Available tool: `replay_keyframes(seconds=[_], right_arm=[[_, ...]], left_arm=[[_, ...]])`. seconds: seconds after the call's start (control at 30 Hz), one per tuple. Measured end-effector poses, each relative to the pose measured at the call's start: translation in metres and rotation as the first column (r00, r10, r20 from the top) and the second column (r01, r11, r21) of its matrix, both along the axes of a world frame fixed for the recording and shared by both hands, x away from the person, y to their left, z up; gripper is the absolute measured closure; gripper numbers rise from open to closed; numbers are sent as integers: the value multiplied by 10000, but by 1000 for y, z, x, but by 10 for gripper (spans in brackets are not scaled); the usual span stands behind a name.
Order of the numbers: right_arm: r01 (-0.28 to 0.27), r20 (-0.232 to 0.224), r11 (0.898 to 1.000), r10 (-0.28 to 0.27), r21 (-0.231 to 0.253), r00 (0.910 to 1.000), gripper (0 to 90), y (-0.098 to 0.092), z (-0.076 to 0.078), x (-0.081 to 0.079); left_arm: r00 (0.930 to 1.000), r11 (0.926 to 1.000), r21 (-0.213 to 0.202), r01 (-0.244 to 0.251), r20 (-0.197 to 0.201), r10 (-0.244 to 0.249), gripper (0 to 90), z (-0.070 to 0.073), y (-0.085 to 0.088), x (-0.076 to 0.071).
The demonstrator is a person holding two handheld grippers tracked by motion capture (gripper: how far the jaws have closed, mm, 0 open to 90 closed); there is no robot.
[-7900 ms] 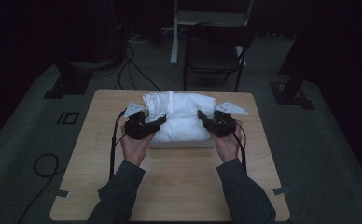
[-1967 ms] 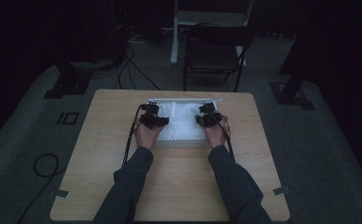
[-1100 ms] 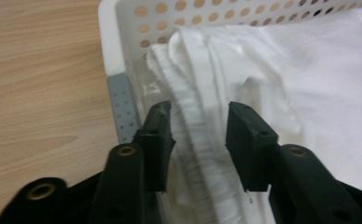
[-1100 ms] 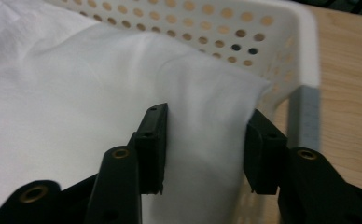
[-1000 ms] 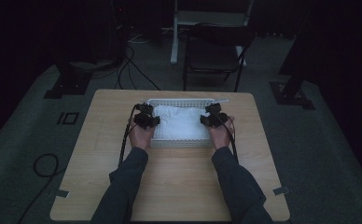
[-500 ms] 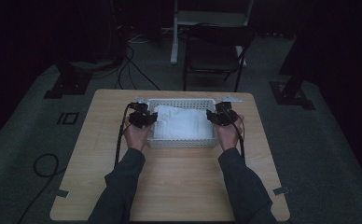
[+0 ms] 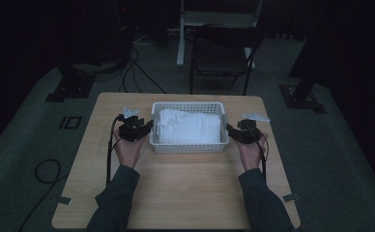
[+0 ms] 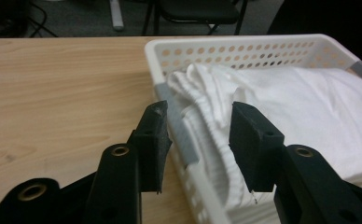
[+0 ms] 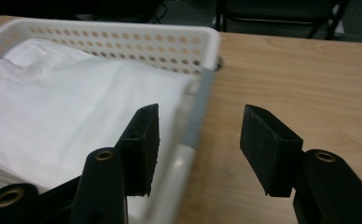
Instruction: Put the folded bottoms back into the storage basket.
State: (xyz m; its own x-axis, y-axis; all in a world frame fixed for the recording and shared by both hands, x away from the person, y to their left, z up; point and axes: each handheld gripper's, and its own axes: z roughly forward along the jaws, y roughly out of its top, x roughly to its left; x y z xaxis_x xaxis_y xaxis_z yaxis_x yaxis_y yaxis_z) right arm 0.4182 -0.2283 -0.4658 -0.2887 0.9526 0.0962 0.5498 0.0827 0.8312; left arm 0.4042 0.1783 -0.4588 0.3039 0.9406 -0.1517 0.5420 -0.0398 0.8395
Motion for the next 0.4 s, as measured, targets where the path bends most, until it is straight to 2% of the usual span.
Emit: replay_keyframes(seconds=[0.07,0.13,0.17,0.23,0.3,0.37,0.4], right_arm=[[171,-23,9999,-171,-16,9999,467,-9,-4,-4],[329,-102,9995,-330,-31,9994,465,-17,-10,-6],[382,-151,9993,-382,-51,9992,464,-20,-13,-6],[564,-276,9982,-569,-193,9980,462,-25,-21,-6],[670,-509,9976,-679,-188,9964,461,-29,-30,-5],[758,-618,9969,-770,-219,9951,460,-31,-36,-4],[811,-685,9965,-825,-222,9942,457,-33,-39,-4]], left_arm=[[9998,9998,43,-176,95,175,546,-5,5,-6],[9986,9981,343,-509,176,503,531,-11,9,-10],[9968,9952,604,-767,269,752,521,-15,10,-11],[9934,9907,761,-1125,306,1105,510,-22,14,-12],[9889,9857,795,-1485,158,1477,495,-31,19,-9],[9872,9837,833,-1593,86,1592,484,-34,21,-8],[9822,9789,890,-1838,-223,1864,484,-44,26,-5]])
